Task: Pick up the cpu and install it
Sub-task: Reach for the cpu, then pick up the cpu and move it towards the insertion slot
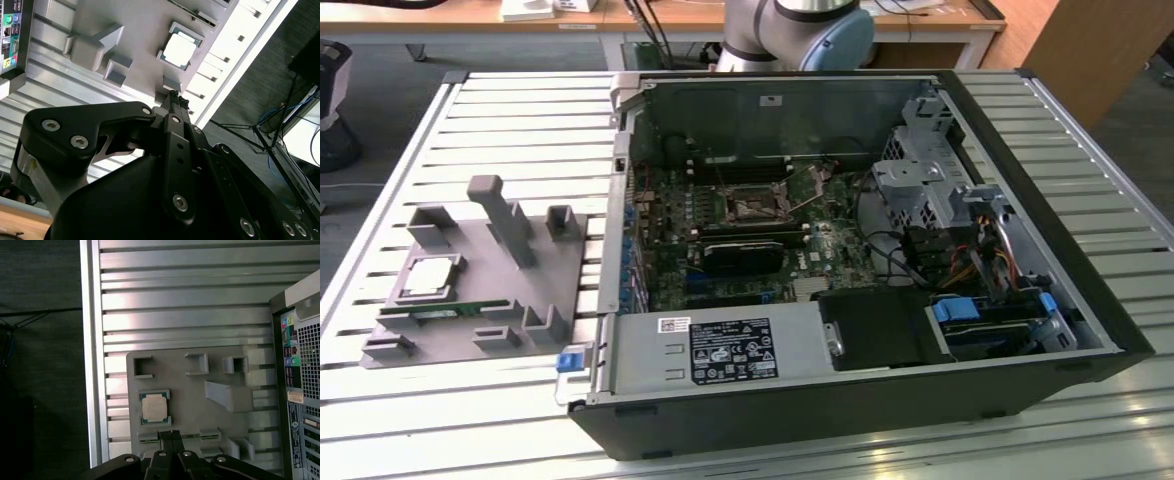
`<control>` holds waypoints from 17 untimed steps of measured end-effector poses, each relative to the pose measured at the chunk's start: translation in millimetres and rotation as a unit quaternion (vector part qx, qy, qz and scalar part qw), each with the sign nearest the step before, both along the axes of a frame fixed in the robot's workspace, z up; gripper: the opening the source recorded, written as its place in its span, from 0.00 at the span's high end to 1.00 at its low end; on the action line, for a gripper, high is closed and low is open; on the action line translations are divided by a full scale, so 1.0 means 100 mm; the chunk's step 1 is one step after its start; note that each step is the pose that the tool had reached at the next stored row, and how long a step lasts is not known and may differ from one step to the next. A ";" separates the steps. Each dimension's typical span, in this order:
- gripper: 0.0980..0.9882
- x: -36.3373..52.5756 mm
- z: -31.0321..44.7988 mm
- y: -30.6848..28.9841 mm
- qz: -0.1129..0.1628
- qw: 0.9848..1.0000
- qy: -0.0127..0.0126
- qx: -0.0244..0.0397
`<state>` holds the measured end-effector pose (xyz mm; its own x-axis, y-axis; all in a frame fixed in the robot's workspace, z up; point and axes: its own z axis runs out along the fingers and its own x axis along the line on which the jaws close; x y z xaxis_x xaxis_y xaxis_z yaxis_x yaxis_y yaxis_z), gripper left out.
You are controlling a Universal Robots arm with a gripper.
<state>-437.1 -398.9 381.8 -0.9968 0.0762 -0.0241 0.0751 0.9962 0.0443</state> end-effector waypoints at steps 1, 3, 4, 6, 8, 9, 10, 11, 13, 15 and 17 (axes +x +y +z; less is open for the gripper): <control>0.99 -0.014 -0.002 0.000 0.000 1.000 0.000 0.000; 0.99 -0.042 -0.004 0.000 0.000 1.000 0.000 0.000; 0.99 -0.055 -0.005 0.000 0.000 1.000 0.000 0.000; 0.99 -0.077 -0.008 0.000 0.000 1.000 0.000 0.000; 0.99 -0.095 -0.009 0.000 0.000 1.000 0.000 0.000; 0.99 -0.105 -0.011 0.000 0.000 1.000 0.000 0.000; 0.99 -0.114 -0.011 0.000 0.000 1.000 0.000 0.000; 0.99 -0.122 -0.012 0.000 0.000 1.000 0.000 0.000; 0.99 -0.139 -0.014 0.000 0.000 1.000 0.000 0.000; 0.99 -0.153 -0.017 0.000 0.000 1.000 0.000 0.000; 0.99 -0.168 -0.028 0.000 0.000 1.000 0.000 0.000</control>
